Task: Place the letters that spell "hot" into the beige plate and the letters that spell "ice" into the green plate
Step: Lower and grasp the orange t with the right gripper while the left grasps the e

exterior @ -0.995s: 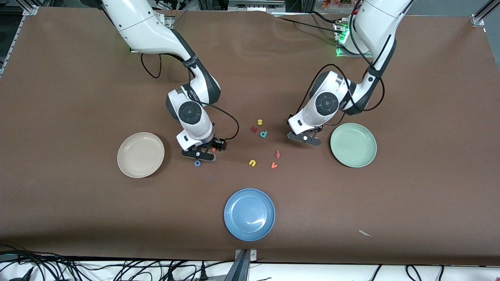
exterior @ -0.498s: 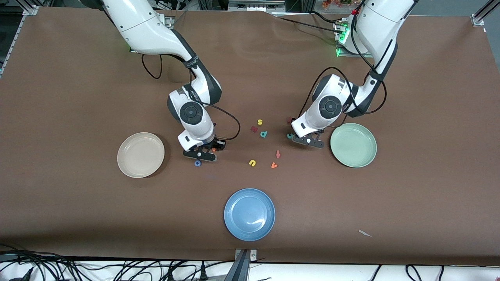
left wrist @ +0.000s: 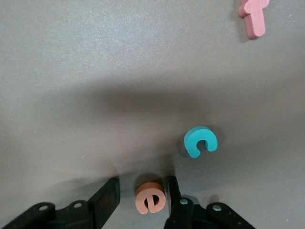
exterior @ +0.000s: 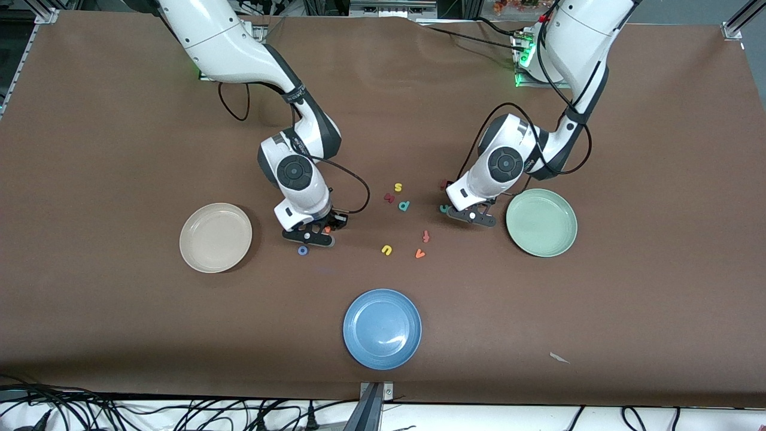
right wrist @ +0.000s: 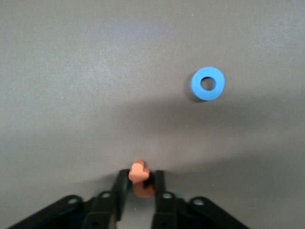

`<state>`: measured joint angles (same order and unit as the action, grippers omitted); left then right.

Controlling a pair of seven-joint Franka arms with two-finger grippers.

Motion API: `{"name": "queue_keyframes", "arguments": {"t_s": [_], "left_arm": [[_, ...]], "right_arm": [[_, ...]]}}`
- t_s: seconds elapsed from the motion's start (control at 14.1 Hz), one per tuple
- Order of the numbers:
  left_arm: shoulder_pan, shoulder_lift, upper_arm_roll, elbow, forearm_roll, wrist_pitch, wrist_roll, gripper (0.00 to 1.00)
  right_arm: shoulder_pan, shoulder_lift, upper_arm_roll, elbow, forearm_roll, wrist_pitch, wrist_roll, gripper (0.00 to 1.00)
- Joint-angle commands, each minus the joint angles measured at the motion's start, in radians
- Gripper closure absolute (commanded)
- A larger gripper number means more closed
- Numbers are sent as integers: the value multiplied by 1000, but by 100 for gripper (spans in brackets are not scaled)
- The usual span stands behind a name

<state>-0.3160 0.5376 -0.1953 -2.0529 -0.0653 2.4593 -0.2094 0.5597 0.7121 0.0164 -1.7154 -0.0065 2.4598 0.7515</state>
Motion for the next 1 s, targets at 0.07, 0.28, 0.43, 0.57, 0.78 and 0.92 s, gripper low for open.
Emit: {"name": "queue_keyframes", "arguments": {"t_s": [0.07, 0.28, 0.43, 0.57, 0.78, 0.92], "left_arm": [[-23, 21, -4, -7, -2, 18, -8, 59], [-23, 16, -4, -6, -2, 10, -8, 79], [-21, 12, -4, -6, -2, 6, -7, 80], [-14, 2, -4, -3, -1, -6, 4, 80], [-12, -25, -3, 10, -1, -46, 1, 80], [-2, -40, -3, 23, -1, -83, 2, 80]], "right_arm": [[5, 40, 10, 19, 14, 13, -3, 95], [-1, 30, 11, 52, 19, -13, -11, 100], [-10, 17, 8, 108, 22, -105, -11, 100], [-26, -15, 4, 119, 22, -151, -36, 100], [-72, -65, -15, 112, 23, -248, -191, 100], [-75, -97, -53, 108, 25, -292, -257, 100]]}}
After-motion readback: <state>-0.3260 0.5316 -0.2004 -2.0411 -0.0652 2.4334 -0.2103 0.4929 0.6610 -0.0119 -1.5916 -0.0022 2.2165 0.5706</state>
